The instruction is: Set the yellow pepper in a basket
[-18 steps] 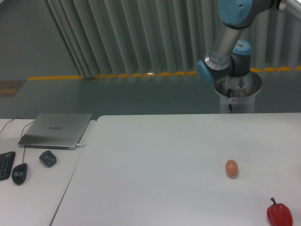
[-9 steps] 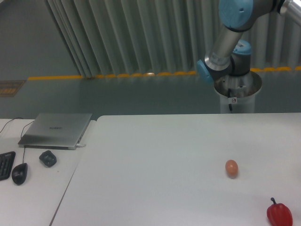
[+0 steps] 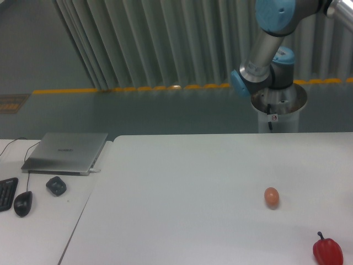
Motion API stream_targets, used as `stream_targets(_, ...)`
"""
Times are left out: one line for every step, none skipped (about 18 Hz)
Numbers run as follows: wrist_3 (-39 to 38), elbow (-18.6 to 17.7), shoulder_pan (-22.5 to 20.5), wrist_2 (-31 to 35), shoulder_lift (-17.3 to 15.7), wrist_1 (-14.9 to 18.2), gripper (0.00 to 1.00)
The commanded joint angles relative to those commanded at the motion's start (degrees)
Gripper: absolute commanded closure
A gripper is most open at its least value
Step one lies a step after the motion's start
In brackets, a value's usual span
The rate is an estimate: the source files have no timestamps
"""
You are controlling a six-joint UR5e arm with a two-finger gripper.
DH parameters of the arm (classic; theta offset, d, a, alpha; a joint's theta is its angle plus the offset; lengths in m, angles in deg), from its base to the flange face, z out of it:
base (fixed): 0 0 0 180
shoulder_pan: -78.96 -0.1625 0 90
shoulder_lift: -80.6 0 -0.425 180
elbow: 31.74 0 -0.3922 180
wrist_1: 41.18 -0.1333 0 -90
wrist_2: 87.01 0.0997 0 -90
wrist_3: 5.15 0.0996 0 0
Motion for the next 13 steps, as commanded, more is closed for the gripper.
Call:
stream_targets(4.22,-1.23,-0.09,0.0,-0.53,0.52,0.0)
stream_targets(7.57,-2.03,-0.17,0.44,-0.8,1.05,0.0)
stream_targets(9.69,-2.29,-0.18,0.79,-1.32,1.32,0.0)
stream_targets(11.37,-2.47,-0.26,0.53,-1.76,1.93,0.0)
stream_targets(12.95,-2.65,-0.26,0.7,-2.2,3.07,0.0)
stream_targets(14.88,-2.65,-0.26,0.7,-2.73,4.38,0.0)
stream_targets(17.16,-2.74,-0.18,0.79,-3.26,5.88,0.0)
stream_targets(19.79,-2.82,-0.18,0.88,-3.87,7.72,0.0)
stream_targets(22.34,-2.91,-0.26,0.88,-4.4,9.48,0.0)
stream_targets(24.72,-3.26,-0.44,0.97,-4.75,10.63,0.0)
stream_targets(26.74,-4.05,-0.79,1.05,-4.93,10.9,0.0)
stream_targets(28.24,-4.58,-0.97,1.66,-5.8,11.16,0.0)
stream_targets(29.39,-4.84,-1.14,2.37,-6.77,12.3,0.0)
